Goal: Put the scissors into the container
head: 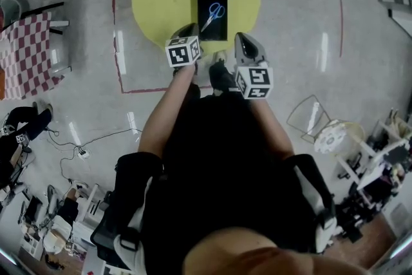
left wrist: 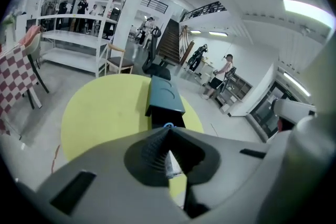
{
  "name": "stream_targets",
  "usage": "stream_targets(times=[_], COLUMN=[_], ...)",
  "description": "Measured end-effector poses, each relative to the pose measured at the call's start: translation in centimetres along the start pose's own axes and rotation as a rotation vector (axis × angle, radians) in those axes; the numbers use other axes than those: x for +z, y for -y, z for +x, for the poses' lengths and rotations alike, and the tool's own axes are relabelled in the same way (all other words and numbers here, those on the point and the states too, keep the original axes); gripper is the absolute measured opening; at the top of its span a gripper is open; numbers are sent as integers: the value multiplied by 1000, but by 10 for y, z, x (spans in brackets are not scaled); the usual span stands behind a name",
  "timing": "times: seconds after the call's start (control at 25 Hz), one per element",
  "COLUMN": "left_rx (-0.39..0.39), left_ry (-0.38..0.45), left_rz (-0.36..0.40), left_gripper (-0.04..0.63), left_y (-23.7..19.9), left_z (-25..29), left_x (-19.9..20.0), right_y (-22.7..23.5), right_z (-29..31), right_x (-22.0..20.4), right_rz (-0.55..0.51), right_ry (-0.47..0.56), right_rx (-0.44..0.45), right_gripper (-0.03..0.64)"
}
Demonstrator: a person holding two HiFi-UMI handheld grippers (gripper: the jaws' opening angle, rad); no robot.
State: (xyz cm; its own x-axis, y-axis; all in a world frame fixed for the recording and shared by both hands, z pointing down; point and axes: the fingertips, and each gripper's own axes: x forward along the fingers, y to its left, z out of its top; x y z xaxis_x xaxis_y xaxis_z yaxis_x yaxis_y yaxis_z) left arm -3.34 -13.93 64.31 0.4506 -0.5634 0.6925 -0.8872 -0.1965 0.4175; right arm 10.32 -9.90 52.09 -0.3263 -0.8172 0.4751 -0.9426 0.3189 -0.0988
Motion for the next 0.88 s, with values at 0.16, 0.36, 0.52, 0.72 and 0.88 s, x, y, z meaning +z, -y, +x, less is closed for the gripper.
stream_targets(times=[0.16, 0.36, 0.52, 0.72, 0.88], left_rx=[-13, 2, 25, 37, -3], left_ry=[117, 309, 448, 567, 689], left_rz=[52, 139, 241, 380, 407], left_gripper=[-3, -3, -3, -5, -3], left_y=[5, 14, 33, 57, 83], left_z=[-29, -83, -132, -186, -228], left_x=[34, 88, 122, 136, 145], right_y=[0, -4, -7, -15, -23], right_z=[-5, -11, -20, -34, -45], right_x=[16, 34, 45, 57, 66], right_rz=[-5, 4, 21, 39, 44], right_ry=[30, 67, 92, 129, 154], right_rx=[0, -8, -5, 5, 13], right_gripper=[-3, -3, -3, -3, -3])
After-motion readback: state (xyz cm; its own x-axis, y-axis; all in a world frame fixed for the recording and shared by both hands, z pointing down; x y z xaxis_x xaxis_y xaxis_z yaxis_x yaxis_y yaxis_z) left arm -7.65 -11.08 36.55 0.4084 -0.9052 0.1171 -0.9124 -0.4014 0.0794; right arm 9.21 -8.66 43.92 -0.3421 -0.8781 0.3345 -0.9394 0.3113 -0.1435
